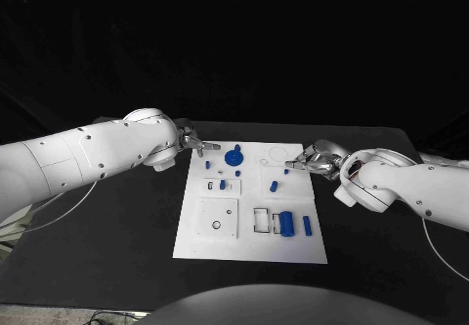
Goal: Assemble the parts on the task board
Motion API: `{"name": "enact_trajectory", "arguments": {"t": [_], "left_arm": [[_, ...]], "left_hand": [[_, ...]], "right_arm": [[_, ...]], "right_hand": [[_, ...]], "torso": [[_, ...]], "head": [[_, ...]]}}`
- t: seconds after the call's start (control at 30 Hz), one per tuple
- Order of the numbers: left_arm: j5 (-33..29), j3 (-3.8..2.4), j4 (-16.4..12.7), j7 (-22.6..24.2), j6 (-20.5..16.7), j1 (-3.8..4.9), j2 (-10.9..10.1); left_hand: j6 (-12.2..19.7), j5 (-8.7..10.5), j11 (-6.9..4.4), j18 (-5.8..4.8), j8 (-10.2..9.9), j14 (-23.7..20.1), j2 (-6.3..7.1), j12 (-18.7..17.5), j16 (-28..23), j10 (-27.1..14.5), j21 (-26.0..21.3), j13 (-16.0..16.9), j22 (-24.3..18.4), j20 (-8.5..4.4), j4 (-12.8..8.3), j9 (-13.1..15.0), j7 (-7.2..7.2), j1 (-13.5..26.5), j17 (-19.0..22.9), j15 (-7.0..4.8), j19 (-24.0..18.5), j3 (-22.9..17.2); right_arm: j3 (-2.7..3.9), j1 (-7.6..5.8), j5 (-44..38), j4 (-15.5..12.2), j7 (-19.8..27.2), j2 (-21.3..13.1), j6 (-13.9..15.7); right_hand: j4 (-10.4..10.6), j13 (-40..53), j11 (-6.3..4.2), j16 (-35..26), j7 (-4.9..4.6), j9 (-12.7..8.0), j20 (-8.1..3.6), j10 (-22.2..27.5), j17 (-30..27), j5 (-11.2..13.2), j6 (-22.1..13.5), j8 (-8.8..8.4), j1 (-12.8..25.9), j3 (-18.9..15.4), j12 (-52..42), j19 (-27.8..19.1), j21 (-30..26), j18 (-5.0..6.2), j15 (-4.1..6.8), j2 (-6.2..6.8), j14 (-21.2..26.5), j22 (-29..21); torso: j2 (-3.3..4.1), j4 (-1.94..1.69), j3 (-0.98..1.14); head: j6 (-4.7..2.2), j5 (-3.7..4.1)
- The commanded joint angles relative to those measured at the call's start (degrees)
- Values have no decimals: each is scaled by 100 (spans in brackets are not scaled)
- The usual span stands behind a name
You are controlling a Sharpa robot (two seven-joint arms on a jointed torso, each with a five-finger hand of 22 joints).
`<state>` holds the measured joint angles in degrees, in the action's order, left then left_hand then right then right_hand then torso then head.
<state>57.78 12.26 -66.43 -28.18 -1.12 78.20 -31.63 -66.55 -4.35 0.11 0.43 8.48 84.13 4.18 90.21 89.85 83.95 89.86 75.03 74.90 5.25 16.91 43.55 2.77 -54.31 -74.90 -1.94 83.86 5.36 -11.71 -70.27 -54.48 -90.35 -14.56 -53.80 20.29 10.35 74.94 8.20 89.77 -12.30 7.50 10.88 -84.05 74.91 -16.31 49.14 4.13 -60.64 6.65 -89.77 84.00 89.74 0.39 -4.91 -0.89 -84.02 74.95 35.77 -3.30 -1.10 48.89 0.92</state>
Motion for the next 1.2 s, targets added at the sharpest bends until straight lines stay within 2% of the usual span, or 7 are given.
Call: {"name": "enact_trajectory", "arguments": {"t": [0.03,0.17,0.37,0.5,0.7,0.8,1.2], "left_arm": [[129,1,90,-202,489,6,53],[195,3,195,-259,608,3,116],[257,5,320,-376,847,-1,200],[275,6,379,-414,942,-13,262],[283,8,438,-411,906,-39,344],[284,8,474,-398,919,-47,380],[260,8,624,-331,1050,-77,522]], "left_hand": [[-56,22,-37,-43,-27,587,-23,-21,15,605,14,1497,1510,40,6,-10,4,40,-1510,-29,614,-41],[-79,42,-44,-43,-42,587,-67,-21,15,605,14,1497,1510,47,4,-33,-2,41,-1510,-40,614,-58],[-95,59,-52,-43,-65,587,-102,-21,15,605,14,1497,1510,58,-5,-61,-8,1,-1510,-50,614,-77],[-104,64,-53,-43,-129,587,-101,-21,15,605,14,1497,1510,60,-10,-127,-9,-251,-1510,-51,614,-121],[-175,77,-82,-43,-197,587,-345,-21,15,605,14,1497,1510,78,-25,-218,-41,-815,-1510,-79,614,-254],[-211,77,-102,-43,-217,587,-414,-21,15,605,14,1497,1510,93,-29,-251,-62,-1023,-1510,-99,614,-286],[-280,80,-118,-43,-208,587,-499,-21,15,605,14,1497,1510,104,-16,-259,-79,-1121,-1510,-113,614,-287]], "right_arm": [[0,4,-54,-9,2,3,-69],[0,4,-54,-7,3,2,-65],[0,4,-54,-4,4,9,-68],[0,4,-54,-4,2,15,-70],[0,4,-54,-8,3,23,-73],[0,4,-54,-10,1,23,-75],[0,4,-54,-15,-10,23,-86]], "right_hand": [[-3,1506,49,23,-31,7,59,-595,1509,-26,-9,21,-37,-23,-23,600,26,-39,-52,-30,-598,1505],[-3,1506,49,23,-31,7,60,-595,1509,-26,-9,21,-37,-23,-23,600,26,-39,-52,-30,-598,1505],[-3,1506,50,23,-31,8,63,-595,1509,-27,-8,23,-37,-25,-23,600,26,-39,-54,-32,-598,1505],[-3,1506,50,23,-31,8,63,-595,1509,-27,-8,23,-37,-25,-23,600,26,-39,-54,-32,-598,1505],[-3,1506,50,23,-31,8,63,-595,1509,-27,-8,23,-37,-25,-23,600,26,-39,-54,-32,-598,1505],[-3,1506,50,23,-31,8,63,-595,1509,-27,-8,23,-37,-25,-23,600,26,-39,-54,-32,-598,1505],[-3,1506,50,23,-31,8,63,-595,1509,-27,-8,23,-37,-25,-23,600,26,-39,-54,-32,-598,1505]], "torso": [[-8,7,0],[-6,2,-5],[-8,5,1],[-3,1,1],[-1,5,-3],[-2,4,-4],[-5,4,-1]], "head": [[4,0],[-5,11],[-6,9],[-18,8],[-25,11],[-16,16],[-12,16]]}}
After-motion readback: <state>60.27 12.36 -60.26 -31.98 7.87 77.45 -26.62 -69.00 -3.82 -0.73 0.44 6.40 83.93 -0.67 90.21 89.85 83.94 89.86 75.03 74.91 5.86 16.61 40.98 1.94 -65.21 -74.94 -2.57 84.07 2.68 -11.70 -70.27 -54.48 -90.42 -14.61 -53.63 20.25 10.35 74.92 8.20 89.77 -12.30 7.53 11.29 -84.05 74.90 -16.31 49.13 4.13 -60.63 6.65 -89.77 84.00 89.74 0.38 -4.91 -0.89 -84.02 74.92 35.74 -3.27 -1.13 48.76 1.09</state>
